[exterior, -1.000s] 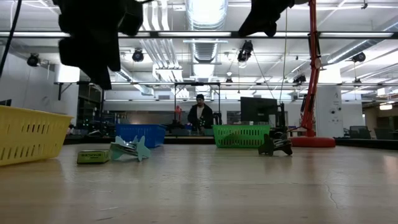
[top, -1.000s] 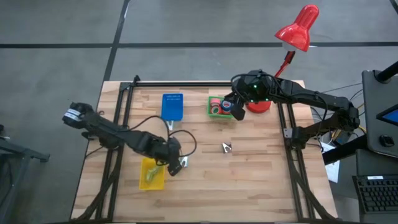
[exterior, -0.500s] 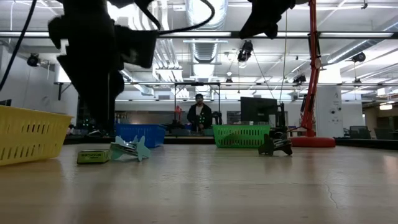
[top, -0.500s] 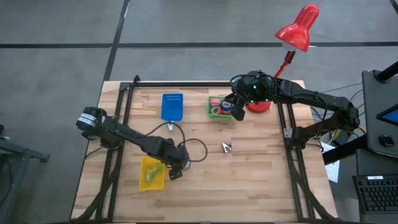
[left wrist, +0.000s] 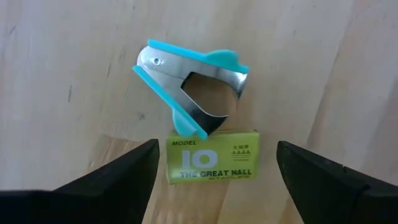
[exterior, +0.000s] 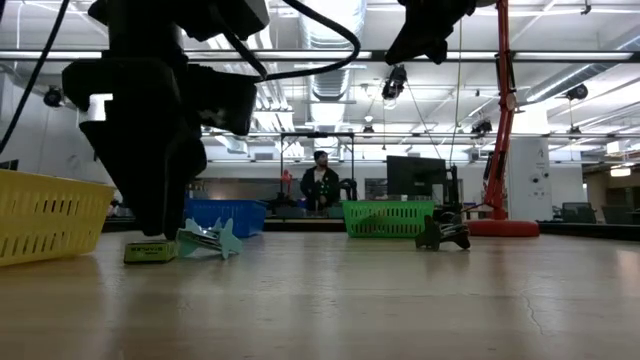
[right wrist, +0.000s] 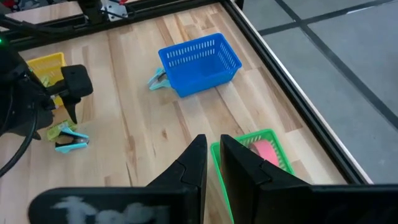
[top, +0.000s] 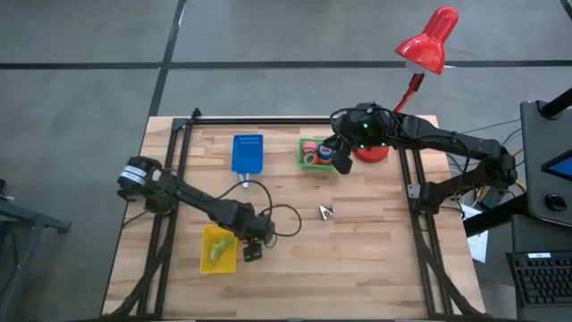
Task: Pick and place Stapler, Stapler remover, tape
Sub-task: Put the green staple pins into the yellow basket
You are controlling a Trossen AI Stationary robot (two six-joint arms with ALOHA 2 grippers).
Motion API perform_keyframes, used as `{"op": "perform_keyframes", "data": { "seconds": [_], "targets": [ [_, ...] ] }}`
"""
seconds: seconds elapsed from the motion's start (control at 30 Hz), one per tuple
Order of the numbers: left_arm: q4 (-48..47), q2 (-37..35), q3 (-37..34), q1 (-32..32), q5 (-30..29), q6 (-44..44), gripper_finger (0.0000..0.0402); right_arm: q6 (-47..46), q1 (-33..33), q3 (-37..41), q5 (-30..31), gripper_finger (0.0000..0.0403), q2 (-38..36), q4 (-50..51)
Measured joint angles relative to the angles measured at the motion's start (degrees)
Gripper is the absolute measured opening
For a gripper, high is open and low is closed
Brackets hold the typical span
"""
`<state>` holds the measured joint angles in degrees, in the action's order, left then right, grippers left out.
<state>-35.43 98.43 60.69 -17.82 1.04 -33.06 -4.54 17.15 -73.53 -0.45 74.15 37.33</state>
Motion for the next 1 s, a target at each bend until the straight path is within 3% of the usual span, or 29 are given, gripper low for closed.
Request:
{"op": "perform_keyframes", "data": {
  "seconds": [1.0],
  "targets": [
    [0.29,3.32,0.15,-0.26,-1.71,3.83,0.0318,0.7,0.02,2.74,0.24,0.0043,0.0,-0.92]
  ]
}}
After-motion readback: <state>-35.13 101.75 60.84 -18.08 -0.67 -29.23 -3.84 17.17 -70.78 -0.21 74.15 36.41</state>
